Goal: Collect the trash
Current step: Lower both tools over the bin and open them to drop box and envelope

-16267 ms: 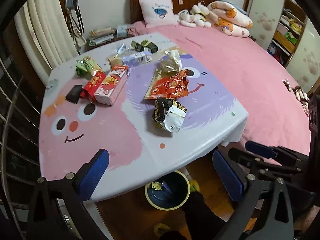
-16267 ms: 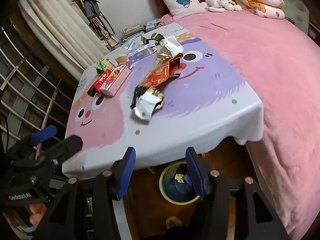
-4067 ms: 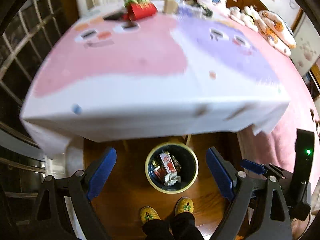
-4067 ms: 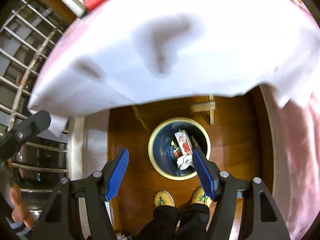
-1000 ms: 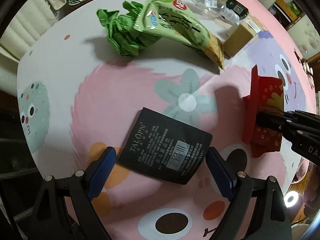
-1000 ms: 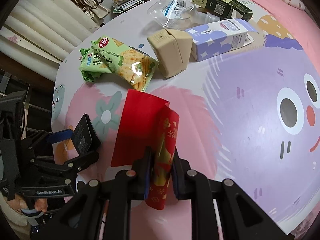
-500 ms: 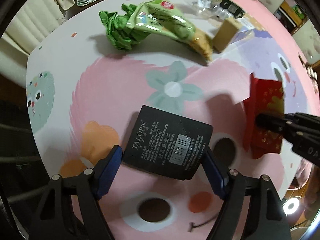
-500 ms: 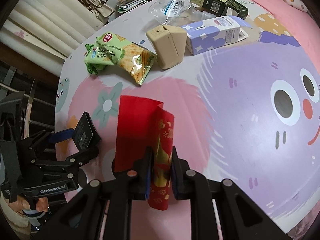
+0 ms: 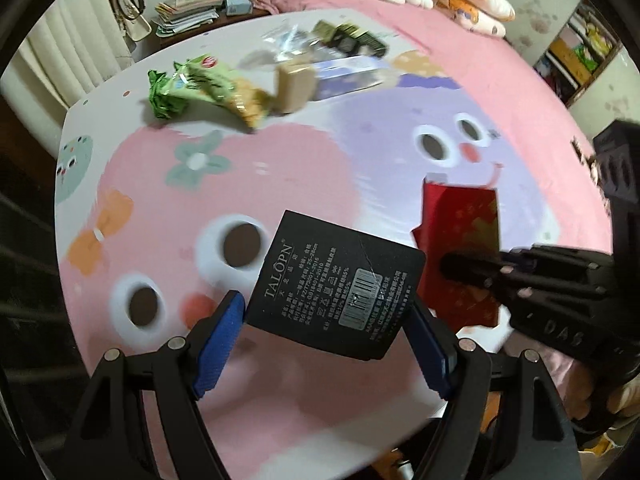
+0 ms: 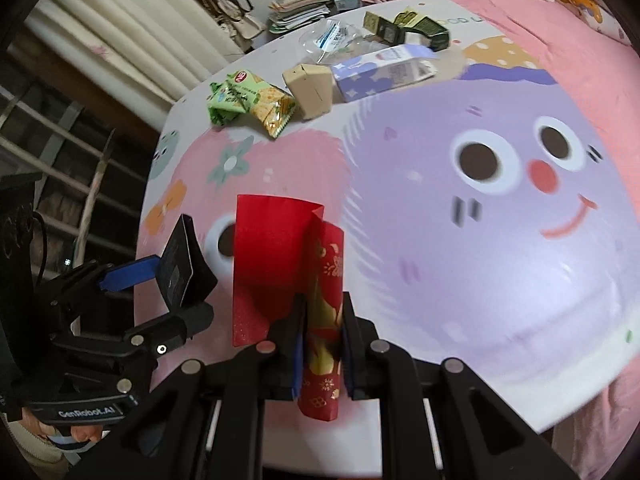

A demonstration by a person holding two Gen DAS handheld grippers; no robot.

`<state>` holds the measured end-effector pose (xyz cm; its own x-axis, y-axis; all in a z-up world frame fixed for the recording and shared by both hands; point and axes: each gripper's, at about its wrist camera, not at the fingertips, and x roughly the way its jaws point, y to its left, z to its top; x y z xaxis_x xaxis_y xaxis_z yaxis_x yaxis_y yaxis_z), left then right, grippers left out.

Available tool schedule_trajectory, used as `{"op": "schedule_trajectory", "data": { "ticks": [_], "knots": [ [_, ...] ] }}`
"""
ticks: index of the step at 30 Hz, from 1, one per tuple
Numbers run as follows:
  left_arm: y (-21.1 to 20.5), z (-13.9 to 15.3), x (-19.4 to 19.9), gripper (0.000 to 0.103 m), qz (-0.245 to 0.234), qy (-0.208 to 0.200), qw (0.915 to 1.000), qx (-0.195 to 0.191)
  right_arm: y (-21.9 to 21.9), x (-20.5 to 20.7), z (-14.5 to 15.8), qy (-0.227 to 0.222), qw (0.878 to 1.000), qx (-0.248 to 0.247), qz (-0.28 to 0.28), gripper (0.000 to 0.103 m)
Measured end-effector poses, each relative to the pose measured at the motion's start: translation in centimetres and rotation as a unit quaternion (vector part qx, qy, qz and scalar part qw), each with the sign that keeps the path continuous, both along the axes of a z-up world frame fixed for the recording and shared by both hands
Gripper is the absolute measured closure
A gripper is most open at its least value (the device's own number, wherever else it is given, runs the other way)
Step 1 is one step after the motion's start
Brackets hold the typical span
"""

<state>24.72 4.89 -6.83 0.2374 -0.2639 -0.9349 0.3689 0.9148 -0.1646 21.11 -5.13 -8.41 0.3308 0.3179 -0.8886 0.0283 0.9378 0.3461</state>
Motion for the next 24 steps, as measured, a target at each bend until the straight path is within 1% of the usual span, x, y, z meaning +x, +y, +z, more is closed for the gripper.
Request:
{"op": "schedule_trajectory", "data": {
  "ticks": [1, 2, 6, 9, 10, 12, 17, 19, 22, 24],
  "knots": [
    [-0.2, 0.3, -1.0, 0.025, 0.006, -0.004, 1.0000, -0.003, -0.6, -1.1, 0.2, -0.002, 1.000, 0.001, 0.009, 0.089],
    [-0.7, 0.8, -2.9, 0.025, 0.019, -0.010, 0.9997, -0.008, -1.4, -2.3, 0.5, -0.005, 1.000, 0.001, 0.019, 0.089],
    [-2.6, 1.3, -7.3, 0.025, 0.053, -0.018, 0.9982, -0.021, -4.1, -6.7, 0.8, -0.010, 0.998, -0.001, 0.055, 0.089],
    [-4.5, 1.0, -11.0, 0.025, 0.074, -0.020, 0.9964, -0.036, -6.0, -9.6, 0.5, -0.012, 0.997, -0.006, 0.075, 0.089],
    [-4.9, 0.8, -11.5, 0.025, 0.077, -0.019, 0.9962, -0.038, -6.6, -10.5, 0.3, -0.010, 0.997, -0.006, 0.078, 0.089],
    [-6.1, 0.2, -13.8, 0.025, 0.082, -0.013, 0.9956, -0.043, -7.9, -12.5, -0.3, 0.000, 0.997, -0.003, 0.078, 0.089],
    [-7.8, -1.2, -17.8, 0.025, 0.077, -0.007, 0.9963, -0.036, -9.5, -16.2, -2.5, 0.031, 0.997, 0.007, 0.077, 0.089],
    [-8.1, -1.9, -18.9, 0.025, 0.076, -0.007, 0.9966, -0.030, -9.7, -17.2, -3.9, 0.045, 0.996, 0.011, 0.074, 0.089],
    [-8.5, -3.7, -20.7, 0.025, 0.078, -0.004, 0.9966, -0.026, -9.9, -18.6, -6.7, 0.068, 0.995, 0.012, 0.067, 0.089],
    [-8.7, -5.6, -21.4, 0.025, 0.081, 0.002, 0.9964, -0.024, -10.0, -19.1, -9.0, 0.082, 0.995, 0.013, 0.058, 0.089]
  ]
}}
